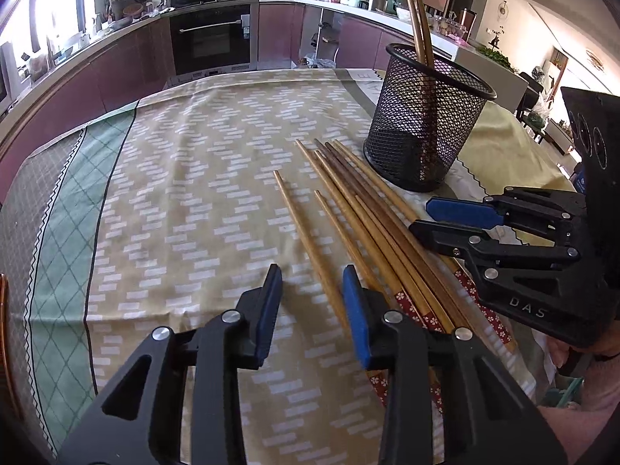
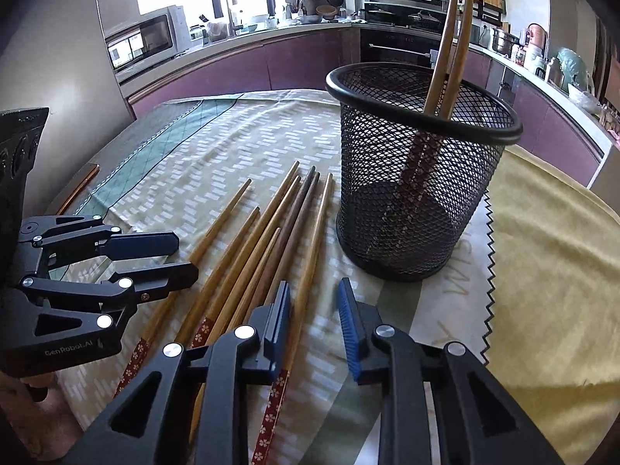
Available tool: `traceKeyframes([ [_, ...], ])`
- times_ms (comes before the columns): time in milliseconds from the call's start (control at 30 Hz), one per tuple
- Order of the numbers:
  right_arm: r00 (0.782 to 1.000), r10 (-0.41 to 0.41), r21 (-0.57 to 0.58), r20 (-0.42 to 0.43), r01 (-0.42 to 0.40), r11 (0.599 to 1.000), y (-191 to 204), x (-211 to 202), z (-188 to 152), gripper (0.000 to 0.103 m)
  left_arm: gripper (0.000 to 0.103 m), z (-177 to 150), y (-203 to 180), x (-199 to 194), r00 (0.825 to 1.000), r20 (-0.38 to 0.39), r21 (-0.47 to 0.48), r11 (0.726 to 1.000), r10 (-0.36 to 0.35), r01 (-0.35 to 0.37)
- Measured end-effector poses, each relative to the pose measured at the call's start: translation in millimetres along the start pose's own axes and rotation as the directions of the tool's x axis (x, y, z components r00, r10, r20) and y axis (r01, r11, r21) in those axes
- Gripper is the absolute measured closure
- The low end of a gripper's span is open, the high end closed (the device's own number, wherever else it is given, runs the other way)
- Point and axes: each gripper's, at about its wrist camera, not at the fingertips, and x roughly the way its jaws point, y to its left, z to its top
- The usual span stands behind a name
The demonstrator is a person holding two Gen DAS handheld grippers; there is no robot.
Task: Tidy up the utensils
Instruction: 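Grasp a chopstick with the left tool while the right tool grasps another, then lift both chopsticks upright and lower them into the mesh cup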
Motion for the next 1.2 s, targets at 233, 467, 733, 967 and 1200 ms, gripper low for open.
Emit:
traceKeyframes([
  [233, 1.000, 0.031, 0.032, 0.003, -0.031, 0.999, -1, 2, 2, 0.095, 0.090, 4, 3, 3, 1.000, 0.000, -0.031, 0.999, 0.006, -0.006],
  [467, 0.998, 0.058, 0.075, 0.013, -0.059, 0.995, -6, -1, 1, 0.097, 0.095, 1, 8, 1, 1.000, 0.011, -0.063, 0.998, 0.012, -0.011],
  [733, 0.993, 0.112, 0.075, 0.049, -0.115, 0.991, -7, -16, -1, 0.097, 0.095, -3, 11, -17, 0.999, 0.047, -0.071, 0.998, 0.005, -0.001],
  [967, 0.980, 0.171, 0.081, 0.102, -0.179, 0.980, -9, -36, 0, 0.097, 0.095, 4, 11, -42, 0.994, 0.091, -0.064, 0.996, -0.060, 0.066],
  [1200, 0.959, 0.208, 0.082, 0.193, -0.227, 0.970, -16, -65, 7, 0.097, 0.095, 18, 7, -76, 0.977, 0.165, -0.038, 0.989, -0.138, 0.146],
])
